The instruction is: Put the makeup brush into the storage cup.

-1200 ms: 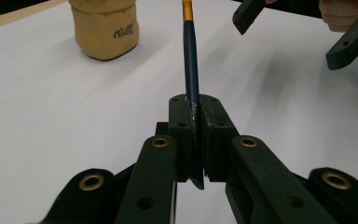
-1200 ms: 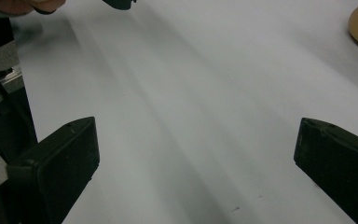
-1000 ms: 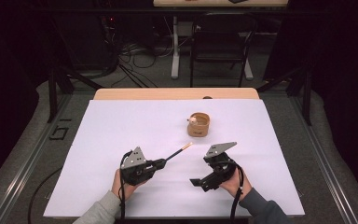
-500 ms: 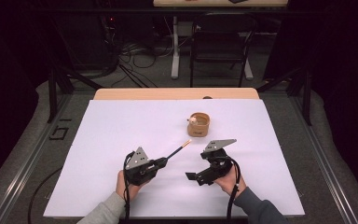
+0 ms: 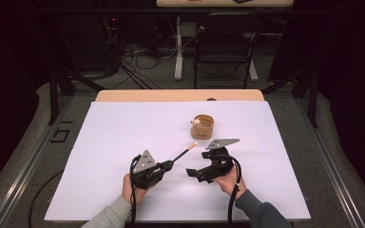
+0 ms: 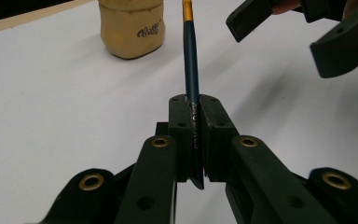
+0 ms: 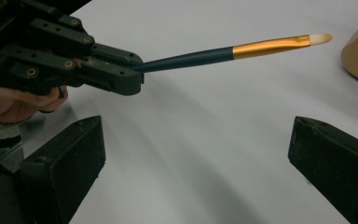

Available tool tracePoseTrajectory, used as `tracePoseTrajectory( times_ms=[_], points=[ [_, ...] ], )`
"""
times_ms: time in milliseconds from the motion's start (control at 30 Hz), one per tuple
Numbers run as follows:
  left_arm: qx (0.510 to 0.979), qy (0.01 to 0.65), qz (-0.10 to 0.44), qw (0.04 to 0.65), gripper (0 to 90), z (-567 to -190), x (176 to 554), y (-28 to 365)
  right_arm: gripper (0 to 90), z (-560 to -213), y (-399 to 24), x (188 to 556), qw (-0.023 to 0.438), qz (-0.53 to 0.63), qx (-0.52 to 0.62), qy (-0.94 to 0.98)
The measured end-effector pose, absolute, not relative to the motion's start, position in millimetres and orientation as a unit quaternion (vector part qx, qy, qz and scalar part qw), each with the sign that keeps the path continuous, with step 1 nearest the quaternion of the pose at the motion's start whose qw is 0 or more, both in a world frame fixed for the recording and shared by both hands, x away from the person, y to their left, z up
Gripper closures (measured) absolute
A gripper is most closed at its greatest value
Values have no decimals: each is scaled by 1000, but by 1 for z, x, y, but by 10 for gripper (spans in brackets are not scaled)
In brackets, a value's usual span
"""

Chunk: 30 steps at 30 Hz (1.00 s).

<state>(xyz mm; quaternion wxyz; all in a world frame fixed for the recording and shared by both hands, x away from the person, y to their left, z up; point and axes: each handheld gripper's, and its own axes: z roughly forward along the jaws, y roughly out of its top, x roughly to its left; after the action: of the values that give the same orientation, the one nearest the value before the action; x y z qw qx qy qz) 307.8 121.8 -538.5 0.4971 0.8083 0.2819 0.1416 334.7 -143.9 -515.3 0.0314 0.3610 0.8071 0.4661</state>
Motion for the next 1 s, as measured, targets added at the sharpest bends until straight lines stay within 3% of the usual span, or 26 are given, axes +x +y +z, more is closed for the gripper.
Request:
tracePoseTrajectory(
  times_ms=[567, 1000],
  points=[
    [814, 274, 136, 494, 846, -540, 306, 112, 237, -519, -139, 350, 15, 494, 400, 772],
    [822, 261, 133, 489, 846, -542, 304, 104, 542, -513, -140, 349, 28, 520, 412, 747]
  ],
)
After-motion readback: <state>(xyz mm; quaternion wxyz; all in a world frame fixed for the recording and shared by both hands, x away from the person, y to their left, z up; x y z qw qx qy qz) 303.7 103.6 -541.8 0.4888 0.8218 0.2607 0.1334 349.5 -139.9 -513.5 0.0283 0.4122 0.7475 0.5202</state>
